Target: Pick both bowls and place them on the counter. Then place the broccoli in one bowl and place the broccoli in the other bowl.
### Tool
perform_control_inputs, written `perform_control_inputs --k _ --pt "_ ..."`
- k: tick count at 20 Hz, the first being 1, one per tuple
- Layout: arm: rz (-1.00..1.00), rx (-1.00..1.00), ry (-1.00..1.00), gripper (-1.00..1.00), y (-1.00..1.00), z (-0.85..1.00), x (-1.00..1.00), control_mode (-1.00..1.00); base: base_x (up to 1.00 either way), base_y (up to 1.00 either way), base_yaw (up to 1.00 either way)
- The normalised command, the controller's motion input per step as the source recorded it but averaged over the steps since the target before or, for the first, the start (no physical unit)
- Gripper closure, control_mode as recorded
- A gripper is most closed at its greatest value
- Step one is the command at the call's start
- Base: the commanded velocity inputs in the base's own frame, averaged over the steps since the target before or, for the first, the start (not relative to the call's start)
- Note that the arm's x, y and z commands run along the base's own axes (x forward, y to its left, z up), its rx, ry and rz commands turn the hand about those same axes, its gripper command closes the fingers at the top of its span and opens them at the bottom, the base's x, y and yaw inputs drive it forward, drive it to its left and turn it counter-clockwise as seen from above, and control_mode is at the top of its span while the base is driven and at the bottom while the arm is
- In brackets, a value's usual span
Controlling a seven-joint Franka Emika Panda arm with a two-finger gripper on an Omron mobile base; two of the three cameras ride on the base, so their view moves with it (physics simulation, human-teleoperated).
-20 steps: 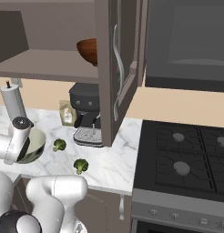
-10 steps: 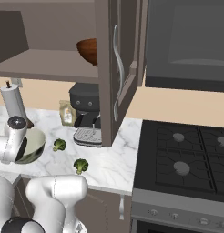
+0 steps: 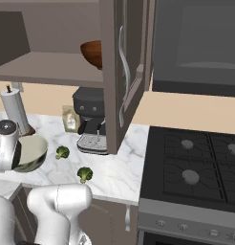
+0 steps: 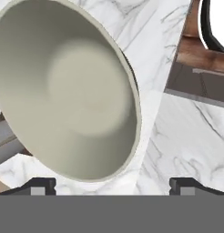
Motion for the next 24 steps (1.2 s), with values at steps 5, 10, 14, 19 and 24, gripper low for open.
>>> perform_control_inputs --k 5,10,14,19,24 --pt "-0.03 -0.11 -0.08 -1.0 -0.1 0.21 -0.22 -1.0 0.0 0.0 0.0" --pt "-0.06 -0.1 -0.18 -1.0 -0.25 0.17 -0.08 -1.0 0.0 0.0 0.0" --pt "-0.03 -0.05 -0.19 -1.0 -0.31 0.2 -0.08 -1.0 0.0 0.0 0.0" --pt "-0.05 0.0 -0.11 -1.0 -0.38 0.31 -0.09 -1.0 0.0 0.0 0.0" --pt "-0.02 0.01 0.01 -1.0 -0.31 0.39 0.0 -1.0 0.0 0.0 0.0"
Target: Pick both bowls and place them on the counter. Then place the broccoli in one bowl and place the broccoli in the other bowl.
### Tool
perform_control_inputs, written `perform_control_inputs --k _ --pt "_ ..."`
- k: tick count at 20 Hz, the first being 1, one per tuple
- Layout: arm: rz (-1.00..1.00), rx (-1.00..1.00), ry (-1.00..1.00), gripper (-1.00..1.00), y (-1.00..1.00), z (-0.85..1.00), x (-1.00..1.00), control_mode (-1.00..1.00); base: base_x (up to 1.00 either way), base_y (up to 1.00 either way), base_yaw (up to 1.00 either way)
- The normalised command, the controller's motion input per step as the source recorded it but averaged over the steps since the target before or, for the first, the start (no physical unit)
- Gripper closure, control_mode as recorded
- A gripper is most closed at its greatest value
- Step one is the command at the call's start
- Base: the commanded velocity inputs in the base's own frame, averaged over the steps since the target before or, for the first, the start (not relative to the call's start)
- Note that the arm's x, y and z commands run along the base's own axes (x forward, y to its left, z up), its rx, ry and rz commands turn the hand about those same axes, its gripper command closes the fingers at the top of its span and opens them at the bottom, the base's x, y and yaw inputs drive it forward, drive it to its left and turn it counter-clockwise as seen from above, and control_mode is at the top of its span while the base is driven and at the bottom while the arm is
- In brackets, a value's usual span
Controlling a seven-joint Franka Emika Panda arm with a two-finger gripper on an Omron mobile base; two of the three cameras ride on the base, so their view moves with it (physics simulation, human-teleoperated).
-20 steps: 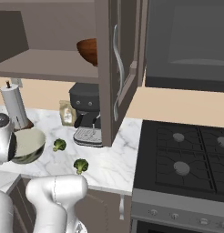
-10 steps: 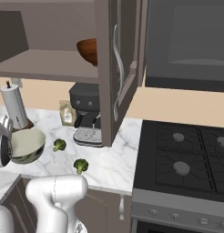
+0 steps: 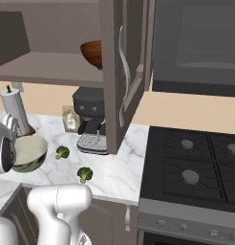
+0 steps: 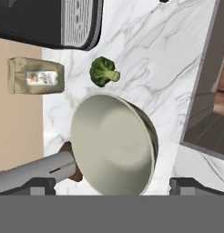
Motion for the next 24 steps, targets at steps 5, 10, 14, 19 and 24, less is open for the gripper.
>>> perform_control_inputs --k 5,10,14,19,24 --pt "0.0 0.02 0.0 -1.0 -0.33 0.45 -0.02 -1.0 0.0 0.0 0.0" --pt "-0.08 0.0 -0.05 -1.0 -0.32 0.4 -0.02 -1.0 0.0 0.0 0.0" --pt "-0.19 0.0 -0.14 -1.0 -0.24 0.35 0.0 -1.0 0.0 0.0 0.0" --pt "-0.24 0.0 -0.12 -1.0 -0.23 0.36 0.0 -1.0 0.0 0.0 0.0" --pt "-0.18 0.0 -0.11 -1.0 -0.3 0.38 0.0 -1.0 0.0 0.0 0.0"
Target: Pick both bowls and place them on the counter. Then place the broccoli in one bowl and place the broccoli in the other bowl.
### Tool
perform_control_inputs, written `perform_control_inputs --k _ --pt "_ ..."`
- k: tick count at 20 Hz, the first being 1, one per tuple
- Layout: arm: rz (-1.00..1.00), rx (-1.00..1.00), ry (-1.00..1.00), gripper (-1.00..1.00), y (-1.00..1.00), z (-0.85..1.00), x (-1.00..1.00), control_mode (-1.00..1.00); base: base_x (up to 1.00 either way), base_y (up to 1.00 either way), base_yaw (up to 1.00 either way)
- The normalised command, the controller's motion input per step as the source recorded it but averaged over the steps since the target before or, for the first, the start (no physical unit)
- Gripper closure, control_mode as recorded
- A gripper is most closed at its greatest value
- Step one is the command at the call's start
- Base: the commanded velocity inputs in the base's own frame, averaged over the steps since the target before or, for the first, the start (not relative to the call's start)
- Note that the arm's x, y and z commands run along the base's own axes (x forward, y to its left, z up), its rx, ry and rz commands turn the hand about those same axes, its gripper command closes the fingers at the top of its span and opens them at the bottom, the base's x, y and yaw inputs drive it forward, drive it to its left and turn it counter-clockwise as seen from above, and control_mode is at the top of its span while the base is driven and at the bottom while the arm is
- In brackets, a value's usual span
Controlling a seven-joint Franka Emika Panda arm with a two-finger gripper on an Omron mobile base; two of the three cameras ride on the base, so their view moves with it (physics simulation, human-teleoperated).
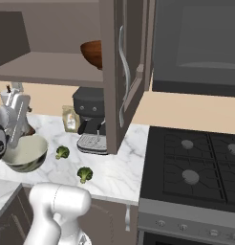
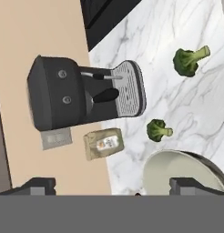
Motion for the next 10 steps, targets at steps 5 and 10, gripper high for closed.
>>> perform_control_inputs --k 5,10 --pt "-0.13 0.0 -0.03 -1.0 -0.36 0.48 0.0 -1.0 0.0 0.0 0.0" --pt "-0.06 0.0 0.01 -1.0 -0.35 0.48 -0.01 -1.0 0.0 0.0 0.0"
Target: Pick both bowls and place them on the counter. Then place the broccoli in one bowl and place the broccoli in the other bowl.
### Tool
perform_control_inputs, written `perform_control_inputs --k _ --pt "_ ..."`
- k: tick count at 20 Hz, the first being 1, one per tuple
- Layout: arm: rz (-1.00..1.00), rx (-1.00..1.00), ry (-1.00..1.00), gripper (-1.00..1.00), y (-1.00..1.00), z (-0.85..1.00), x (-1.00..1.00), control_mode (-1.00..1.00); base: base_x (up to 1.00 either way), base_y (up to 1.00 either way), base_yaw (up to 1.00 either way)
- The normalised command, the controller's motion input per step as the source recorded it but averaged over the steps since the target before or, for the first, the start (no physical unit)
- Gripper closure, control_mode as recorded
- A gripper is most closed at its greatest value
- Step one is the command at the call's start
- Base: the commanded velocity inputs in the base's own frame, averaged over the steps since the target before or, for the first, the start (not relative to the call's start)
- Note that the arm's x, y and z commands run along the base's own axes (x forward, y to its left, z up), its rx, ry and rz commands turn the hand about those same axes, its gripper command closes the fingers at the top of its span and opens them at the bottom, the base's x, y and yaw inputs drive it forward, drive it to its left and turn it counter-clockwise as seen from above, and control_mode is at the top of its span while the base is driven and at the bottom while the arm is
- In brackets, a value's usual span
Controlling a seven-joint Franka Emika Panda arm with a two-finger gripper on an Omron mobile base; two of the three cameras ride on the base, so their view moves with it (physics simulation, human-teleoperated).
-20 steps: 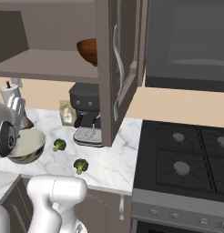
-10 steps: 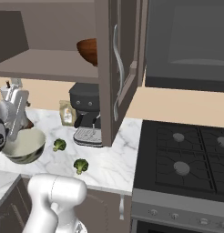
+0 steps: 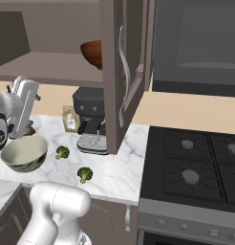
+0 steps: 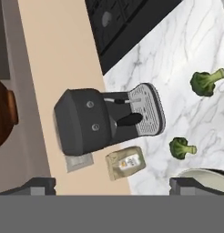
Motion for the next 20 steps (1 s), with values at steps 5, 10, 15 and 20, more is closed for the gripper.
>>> perform_control_inputs --k 5,10,15,20 --pt "-0.13 0.0 0.16 -1.0 -0.28 0.5 0.0 -1.0 0.0 0.0 0.0" --pt "-0.05 0.0 0.06 -1.0 -0.29 0.33 0.0 -1.0 0.0 0.0 0.0" --pt "0.0 -0.03 0.0 -1.0 -0.29 0.15 0.17 -1.0 0.0 0.0 0.0" --pt "0.0 -0.12 0.0 -1.0 -0.23 0.03 0.3 -1.0 0.0 0.0 0.0"
